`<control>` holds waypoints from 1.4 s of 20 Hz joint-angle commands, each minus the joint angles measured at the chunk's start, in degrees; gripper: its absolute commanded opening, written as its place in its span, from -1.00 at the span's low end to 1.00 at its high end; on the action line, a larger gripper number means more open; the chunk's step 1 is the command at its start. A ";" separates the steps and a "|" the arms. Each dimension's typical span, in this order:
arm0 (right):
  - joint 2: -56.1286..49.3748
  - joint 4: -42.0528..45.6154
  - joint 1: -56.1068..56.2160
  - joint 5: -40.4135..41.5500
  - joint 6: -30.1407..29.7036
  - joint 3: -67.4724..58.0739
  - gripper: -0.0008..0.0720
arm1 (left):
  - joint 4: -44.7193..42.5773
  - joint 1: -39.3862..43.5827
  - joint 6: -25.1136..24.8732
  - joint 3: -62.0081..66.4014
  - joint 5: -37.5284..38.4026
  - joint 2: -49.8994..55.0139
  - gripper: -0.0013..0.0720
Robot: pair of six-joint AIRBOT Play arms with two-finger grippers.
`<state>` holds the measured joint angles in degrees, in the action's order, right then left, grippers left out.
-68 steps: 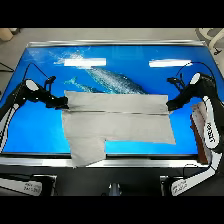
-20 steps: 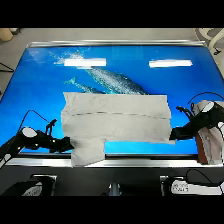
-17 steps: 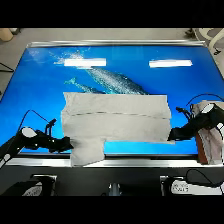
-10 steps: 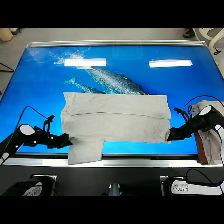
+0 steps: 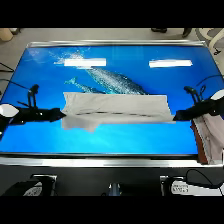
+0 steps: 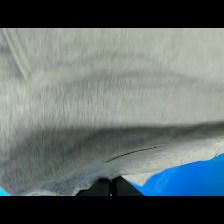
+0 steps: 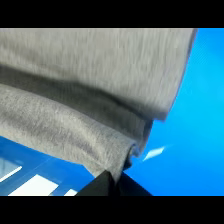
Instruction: Fold the shirts.
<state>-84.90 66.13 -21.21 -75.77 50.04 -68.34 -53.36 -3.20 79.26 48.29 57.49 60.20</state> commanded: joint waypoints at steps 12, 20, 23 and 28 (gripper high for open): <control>-14.10 8.98 12.44 21.27 8.66 -10.64 -0.92 | 0.26 0.37 5.84 18.84 -8.02 29.27 -0.88; -11.30 7.65 8.57 21.24 6.64 -17.03 0.62 | 0.26 -1.38 0.20 26.21 1.99 27.19 0.51; -14.84 -3.82 1.92 13.07 7.78 -17.00 0.92 | 0.28 0.44 0.20 27.41 1.29 23.34 0.51; -22.75 -10.99 -0.22 0.46 3.48 -16.59 0.98 | 0.26 7.63 -1.46 27.41 -2.01 19.10 0.51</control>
<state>-104.25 59.70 -20.16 -68.79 54.74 -84.97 -53.10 0.80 79.26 75.33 57.01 81.52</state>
